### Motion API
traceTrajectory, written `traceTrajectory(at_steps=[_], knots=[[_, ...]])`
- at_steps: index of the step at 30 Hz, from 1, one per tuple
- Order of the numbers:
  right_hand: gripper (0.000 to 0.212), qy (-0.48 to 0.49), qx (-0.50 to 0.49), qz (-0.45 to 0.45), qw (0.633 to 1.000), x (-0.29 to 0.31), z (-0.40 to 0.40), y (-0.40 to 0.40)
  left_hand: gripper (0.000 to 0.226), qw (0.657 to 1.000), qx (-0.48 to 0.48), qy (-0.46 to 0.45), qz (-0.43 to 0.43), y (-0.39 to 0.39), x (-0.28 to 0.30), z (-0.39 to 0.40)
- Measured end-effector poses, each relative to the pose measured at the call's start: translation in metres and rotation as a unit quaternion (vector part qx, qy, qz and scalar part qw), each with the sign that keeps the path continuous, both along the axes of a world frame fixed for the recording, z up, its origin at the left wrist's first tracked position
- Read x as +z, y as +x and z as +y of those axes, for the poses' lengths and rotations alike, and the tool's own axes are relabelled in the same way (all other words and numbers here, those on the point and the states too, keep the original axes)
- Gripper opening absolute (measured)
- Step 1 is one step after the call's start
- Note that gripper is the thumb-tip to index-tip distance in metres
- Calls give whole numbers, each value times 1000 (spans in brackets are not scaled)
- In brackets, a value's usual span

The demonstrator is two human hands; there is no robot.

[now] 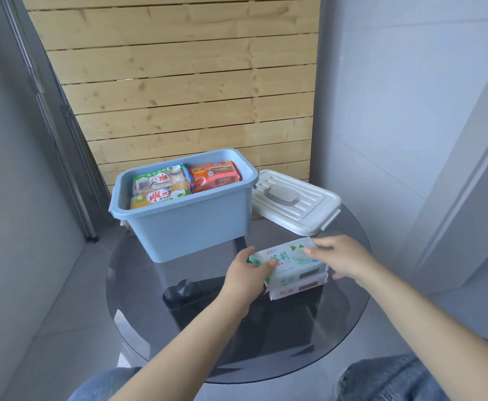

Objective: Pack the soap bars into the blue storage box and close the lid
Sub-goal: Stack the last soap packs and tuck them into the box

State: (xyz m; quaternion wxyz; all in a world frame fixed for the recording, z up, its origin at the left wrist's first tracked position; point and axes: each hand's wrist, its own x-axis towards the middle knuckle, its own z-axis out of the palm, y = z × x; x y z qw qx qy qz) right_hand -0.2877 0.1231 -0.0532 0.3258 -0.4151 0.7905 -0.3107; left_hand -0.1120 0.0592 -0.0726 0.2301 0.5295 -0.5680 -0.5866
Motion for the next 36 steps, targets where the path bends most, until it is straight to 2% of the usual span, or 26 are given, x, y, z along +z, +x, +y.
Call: traceTrajectory(at_steps=[6,10,17,19,21,23,24,26,27,30,32,36], knots=[[32,-2,-3,-79,997,-3,-1,1,74,998,19,42,33,-2,-1,0],[26,-24,-12,-123,992,-7,-1,11,74,999,43,18,22,3,-2,-2],[36,-58,2,-148,987,8,-10,32,70,996,82,-35,18,20,20,-5],[37,-75,3,-138,988,21,-13,37,54,994,92,-51,27,27,35,-2],[36,-96,6,-129,987,35,-16,41,10,993,102,-53,40,33,50,-3],[36,-115,16,-119,986,51,-20,44,9,991,94,-78,46,40,64,-7],[37,-124,24,-116,985,60,-23,46,10,990,90,-93,49,43,73,-10],[34,-140,39,-113,983,75,-28,49,38,988,86,-114,59,47,87,-17],[29,-149,44,-109,982,84,-32,51,41,986,89,-121,68,49,95,-22],[19,-166,58,-109,978,103,-44,53,29,982,87,-147,79,53,112,-38],[25,-171,64,-112,977,110,-56,54,38,980,89,-163,74,55,121,-48],[48,-184,52,-110,975,123,-87,54,81,978,97,-172,70,56,137,-75]])
